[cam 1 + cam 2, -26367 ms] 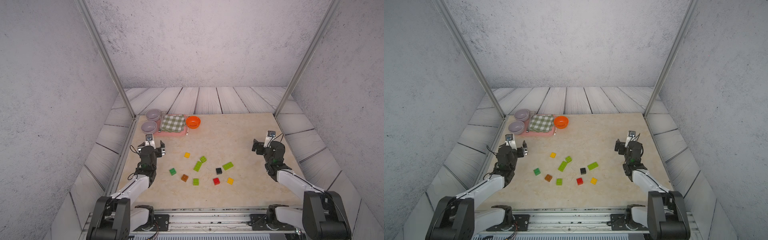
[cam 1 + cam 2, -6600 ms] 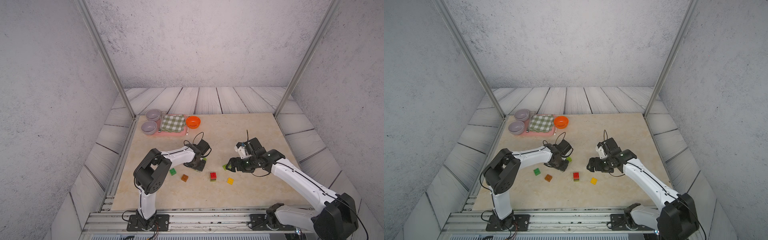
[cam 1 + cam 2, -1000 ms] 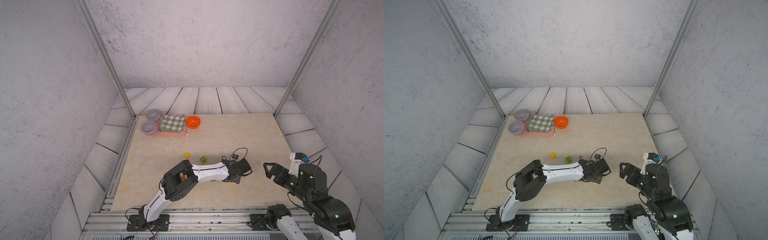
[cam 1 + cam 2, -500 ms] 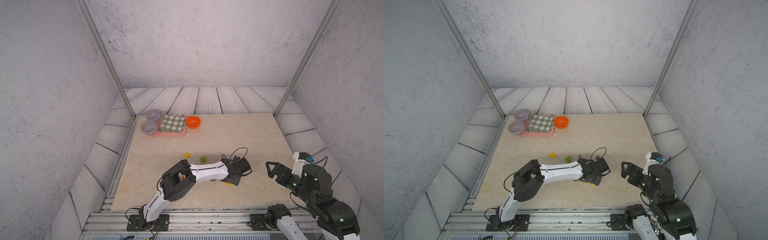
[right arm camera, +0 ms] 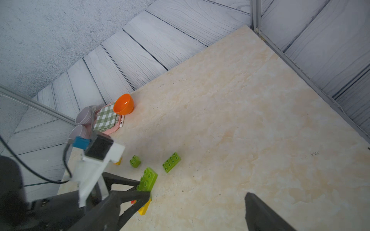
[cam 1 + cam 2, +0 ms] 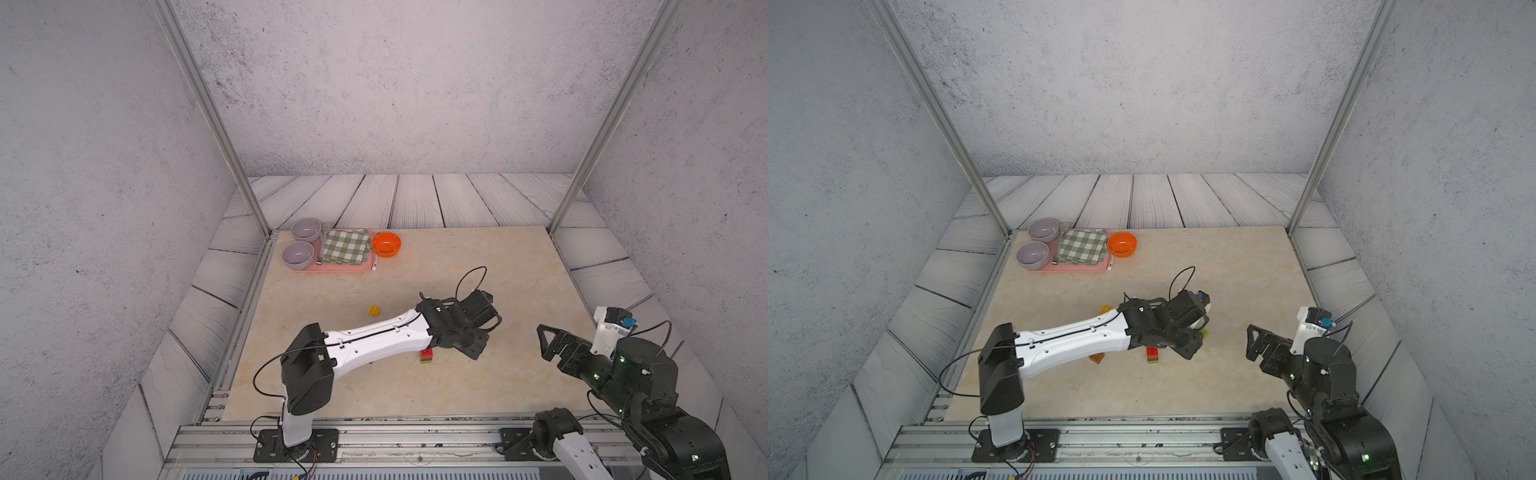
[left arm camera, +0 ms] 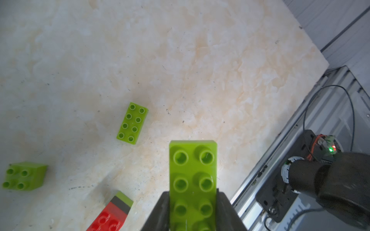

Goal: Assemble the letter r with lego
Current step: Assemble the lego brick with the lego brick.

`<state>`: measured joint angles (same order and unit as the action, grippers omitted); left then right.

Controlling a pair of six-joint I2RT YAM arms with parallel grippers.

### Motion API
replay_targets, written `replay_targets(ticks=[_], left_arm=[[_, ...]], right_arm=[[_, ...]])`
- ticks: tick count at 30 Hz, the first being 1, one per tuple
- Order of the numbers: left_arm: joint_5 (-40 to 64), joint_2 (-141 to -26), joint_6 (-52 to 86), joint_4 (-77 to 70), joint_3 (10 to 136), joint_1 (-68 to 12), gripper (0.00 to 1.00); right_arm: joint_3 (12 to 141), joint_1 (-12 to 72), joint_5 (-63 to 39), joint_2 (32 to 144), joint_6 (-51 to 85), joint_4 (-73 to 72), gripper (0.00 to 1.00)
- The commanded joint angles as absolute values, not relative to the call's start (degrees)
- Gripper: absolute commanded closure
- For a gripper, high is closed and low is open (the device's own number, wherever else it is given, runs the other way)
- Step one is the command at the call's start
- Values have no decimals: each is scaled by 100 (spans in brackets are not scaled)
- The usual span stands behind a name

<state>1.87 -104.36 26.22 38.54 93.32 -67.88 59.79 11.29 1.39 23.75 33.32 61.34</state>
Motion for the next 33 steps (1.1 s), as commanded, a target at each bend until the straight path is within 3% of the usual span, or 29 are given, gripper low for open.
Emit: replay_targets(ticks=[1, 15, 18, 24, 27, 30, 33], left_arm=[[262, -9727, 2022, 4195, 8935, -6633, 100], [748, -6311, -2516, 4125, 6500, -5831, 100], [1587, -6298, -3158, 4502, 6455, -5384, 100], [1797, -7139, -4078, 4965, 6635, -5156, 100], [2271, -7506, -4304, 4815, 6671, -4998, 100], [2467, -7818, -4246, 4498, 6697, -4882, 100], [2404, -8148, -4183, 4293, 6652, -4877, 100]], right_arm=[[5819, 1115, -151, 2424, 3026, 5904, 1], [5261, 1155, -2395, 3921, 2447, 4951, 0], [5106, 1430, -2768, 4289, 2667, 4625, 7], [4762, 2693, -2569, 5003, 3818, 3713, 17], [4445, 2805, -3079, 5286, 4451, 2964, 20], [4383, 2799, -3161, 5556, 4515, 2930, 33], [4335, 2793, -3344, 5911, 4458, 2948, 39]])
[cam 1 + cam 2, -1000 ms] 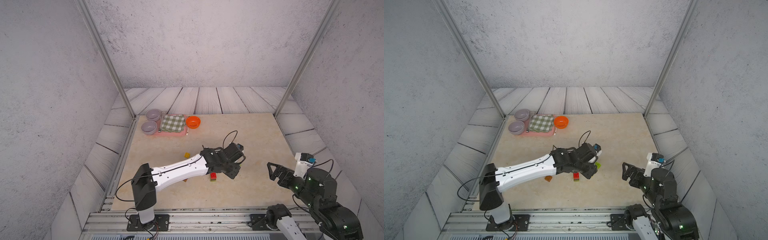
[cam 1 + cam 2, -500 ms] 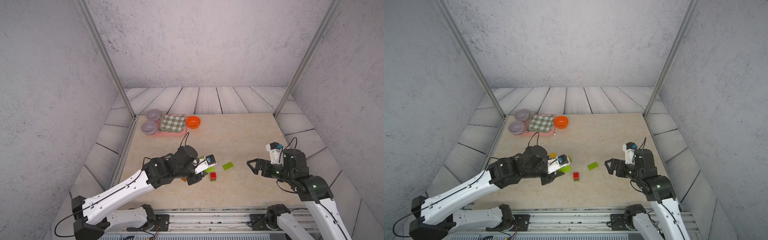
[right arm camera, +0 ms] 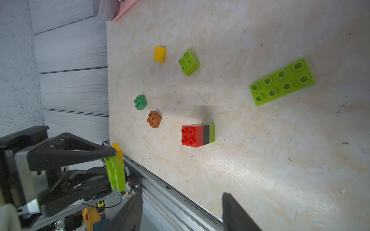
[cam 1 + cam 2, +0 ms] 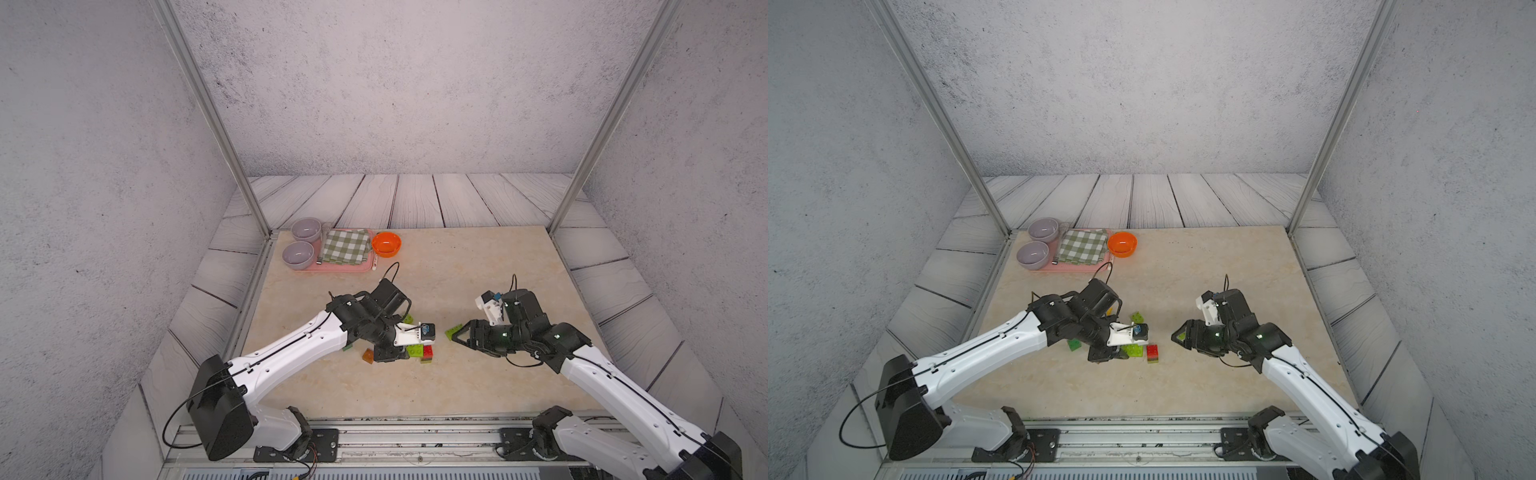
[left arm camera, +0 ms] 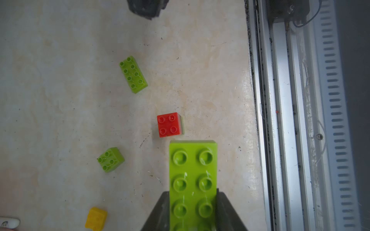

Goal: Assemble the letter r with lego
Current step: Assemble the lego brick with the lego brick.

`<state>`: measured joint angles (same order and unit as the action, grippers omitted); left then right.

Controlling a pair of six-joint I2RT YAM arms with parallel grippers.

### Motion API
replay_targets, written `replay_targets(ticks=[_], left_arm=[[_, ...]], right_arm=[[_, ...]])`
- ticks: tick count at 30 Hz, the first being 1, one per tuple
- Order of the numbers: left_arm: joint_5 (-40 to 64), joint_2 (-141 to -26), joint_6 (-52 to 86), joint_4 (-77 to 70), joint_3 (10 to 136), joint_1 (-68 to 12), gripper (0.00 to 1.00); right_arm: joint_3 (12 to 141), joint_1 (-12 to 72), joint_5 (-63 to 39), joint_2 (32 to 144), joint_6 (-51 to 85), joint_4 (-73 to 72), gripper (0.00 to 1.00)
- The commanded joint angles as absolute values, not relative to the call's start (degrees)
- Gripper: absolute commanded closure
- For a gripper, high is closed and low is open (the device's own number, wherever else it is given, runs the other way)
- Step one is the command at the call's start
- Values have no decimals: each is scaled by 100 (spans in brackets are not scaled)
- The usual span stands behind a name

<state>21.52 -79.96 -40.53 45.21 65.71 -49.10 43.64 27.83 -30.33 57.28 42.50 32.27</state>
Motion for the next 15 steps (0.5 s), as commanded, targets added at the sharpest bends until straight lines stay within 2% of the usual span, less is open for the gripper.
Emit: replay_targets(ticks=[1, 5, 15], left_arm=[[2362, -8242, -4131, 4175, 6620, -4878, 100], [2249, -8563, -4025, 3868, 6569, -4877, 100], [2165, -9384, -3647, 3872, 6952, -4877, 100]], right_arm=[[4281, 2794, -3464, 6027, 4473, 2872, 41], [3955, 2797, -3794, 6182, 4838, 2209, 46], [3778, 2711, -3949, 6592, 4754, 2072, 56]])
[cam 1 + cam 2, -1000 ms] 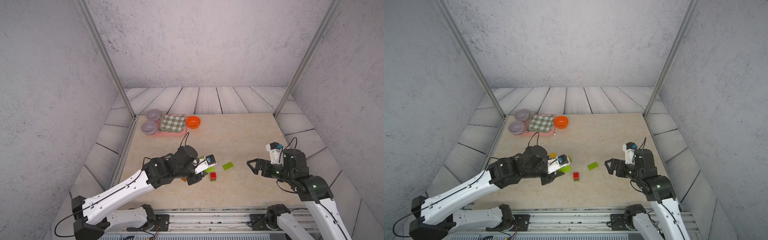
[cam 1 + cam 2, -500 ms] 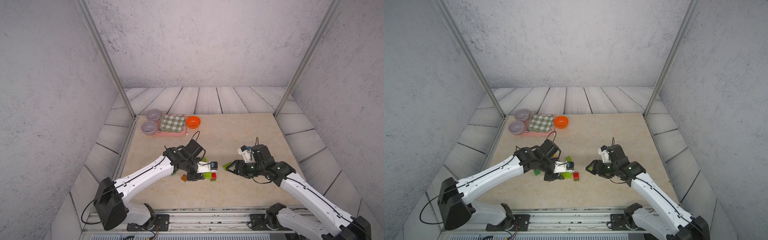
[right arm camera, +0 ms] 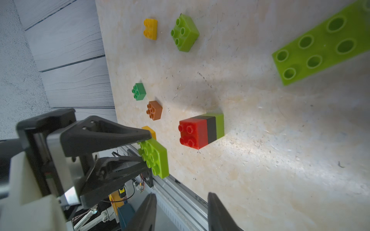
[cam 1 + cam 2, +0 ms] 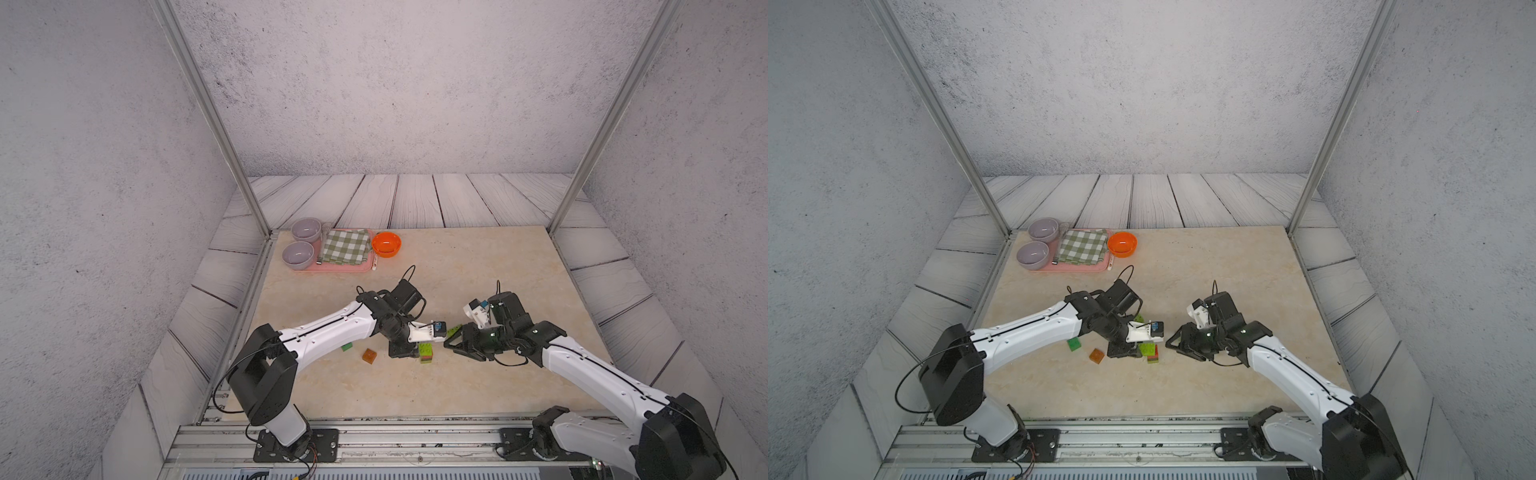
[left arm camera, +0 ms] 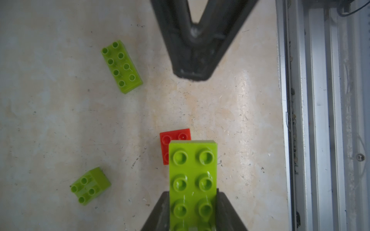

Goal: Assemble the letter r with lego
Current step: Assemble the lego brick with the lego brick.

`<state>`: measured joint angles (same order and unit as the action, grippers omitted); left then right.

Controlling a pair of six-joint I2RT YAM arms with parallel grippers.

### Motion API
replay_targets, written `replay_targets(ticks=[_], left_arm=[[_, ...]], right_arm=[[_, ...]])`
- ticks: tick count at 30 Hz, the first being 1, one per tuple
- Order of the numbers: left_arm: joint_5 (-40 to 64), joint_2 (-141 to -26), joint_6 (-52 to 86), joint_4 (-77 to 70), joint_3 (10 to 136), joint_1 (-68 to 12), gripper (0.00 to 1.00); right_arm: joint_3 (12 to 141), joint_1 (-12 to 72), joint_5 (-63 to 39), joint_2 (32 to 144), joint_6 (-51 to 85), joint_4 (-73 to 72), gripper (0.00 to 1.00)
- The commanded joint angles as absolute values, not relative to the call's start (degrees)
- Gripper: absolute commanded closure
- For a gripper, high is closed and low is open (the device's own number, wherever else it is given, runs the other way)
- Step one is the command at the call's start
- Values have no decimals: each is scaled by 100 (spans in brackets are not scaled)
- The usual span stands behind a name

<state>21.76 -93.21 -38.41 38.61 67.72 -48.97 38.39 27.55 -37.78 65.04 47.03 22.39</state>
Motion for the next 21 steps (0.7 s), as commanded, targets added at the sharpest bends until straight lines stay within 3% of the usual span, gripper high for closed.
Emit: replay_targets(ticks=[1, 11, 14, 18, 21], left_arm=[[2136, -9419, -3560, 3851, 6958, -4878, 100], [2172, -9686, -2916, 4007, 7055, -4876, 100], [2171, -9696, -2812, 3980, 6993, -4877, 100], [2171, -9632, -2668, 3774, 6808, -4886, 100], [2102, -9663, -2621, 3727, 6794, -4882, 100]], right_arm=[[3764, 2707, -3980, 6645, 4784, 2013, 57], [3695, 2697, -4494, 7281, 4890, 1144, 78], [3717, 2692, -4431, 7329, 4756, 1263, 78], [3718, 2698, -4367, 7398, 4642, 1360, 68], [3674, 2694, -4399, 7519, 4623, 1235, 52]])
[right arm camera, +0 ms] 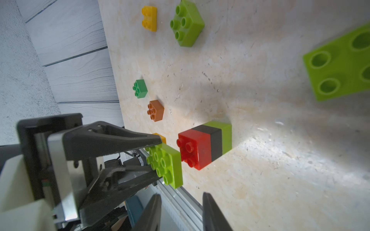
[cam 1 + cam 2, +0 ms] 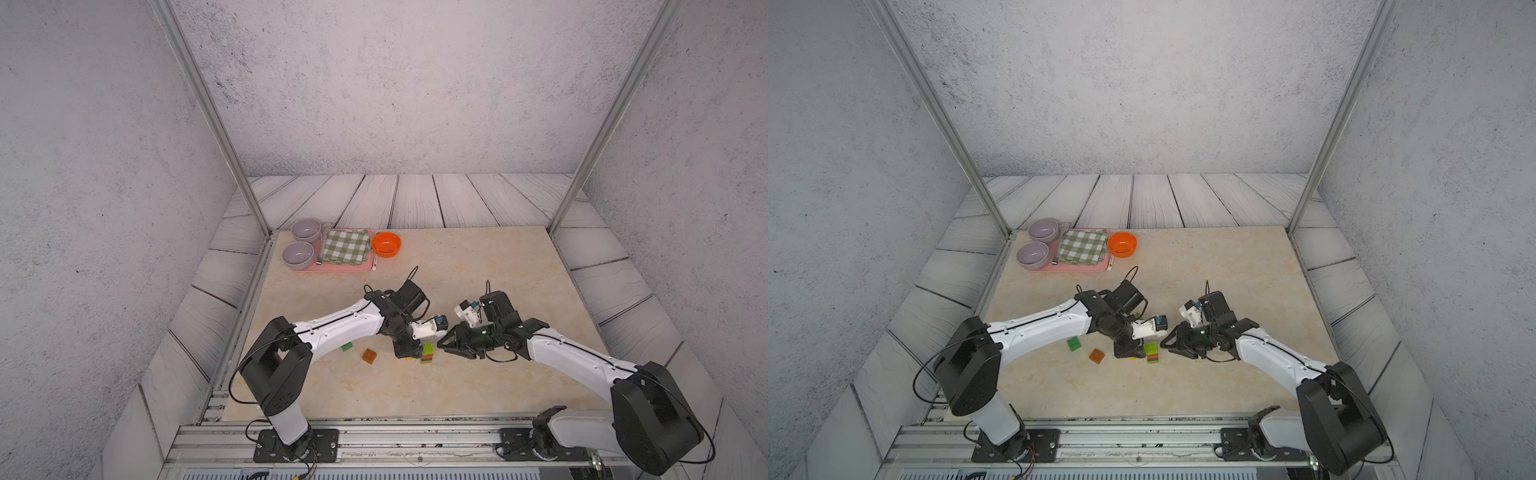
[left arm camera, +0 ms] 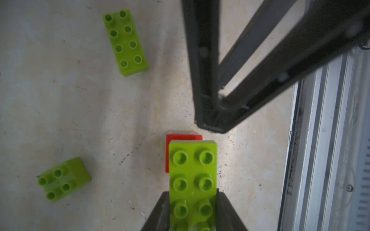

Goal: Assemble the letter r with lego
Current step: Assemble the lego brick with the lego brick.

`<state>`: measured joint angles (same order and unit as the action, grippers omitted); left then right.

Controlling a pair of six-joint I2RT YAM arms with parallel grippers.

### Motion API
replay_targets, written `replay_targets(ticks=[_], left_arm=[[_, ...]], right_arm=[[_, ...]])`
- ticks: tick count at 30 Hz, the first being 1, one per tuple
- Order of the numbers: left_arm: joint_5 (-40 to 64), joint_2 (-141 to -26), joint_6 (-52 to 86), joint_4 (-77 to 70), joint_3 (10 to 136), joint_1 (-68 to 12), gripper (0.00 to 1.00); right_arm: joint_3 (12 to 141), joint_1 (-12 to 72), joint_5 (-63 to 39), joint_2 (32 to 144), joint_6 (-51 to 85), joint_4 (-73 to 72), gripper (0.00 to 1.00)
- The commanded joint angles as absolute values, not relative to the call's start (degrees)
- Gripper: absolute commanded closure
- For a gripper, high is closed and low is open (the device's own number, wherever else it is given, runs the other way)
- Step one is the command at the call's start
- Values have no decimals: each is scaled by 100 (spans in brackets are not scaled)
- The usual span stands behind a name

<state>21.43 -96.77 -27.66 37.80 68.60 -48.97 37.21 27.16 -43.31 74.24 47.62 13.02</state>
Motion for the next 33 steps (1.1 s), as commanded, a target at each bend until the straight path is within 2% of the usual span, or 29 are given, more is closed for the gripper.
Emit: replay_targets(ticks=[1, 4, 8, 33], left_arm=[[2105, -9674, -2619, 3727, 6807, -4880, 100], [2110, -9710, -2661, 3731, 6833, -4887, 100], [2108, -9762, -2737, 3751, 6880, -4881, 100], [1886, -10037, -3094, 3863, 7127, -4928, 100]], right_arm=[[3659, 2692, -4441, 7569, 4632, 1176, 50], [3613, 2696, -4583, 7679, 4650, 980, 43], [3571, 2698, -4668, 7757, 4641, 861, 41], [3454, 2698, -4808, 8051, 4668, 661, 42]])
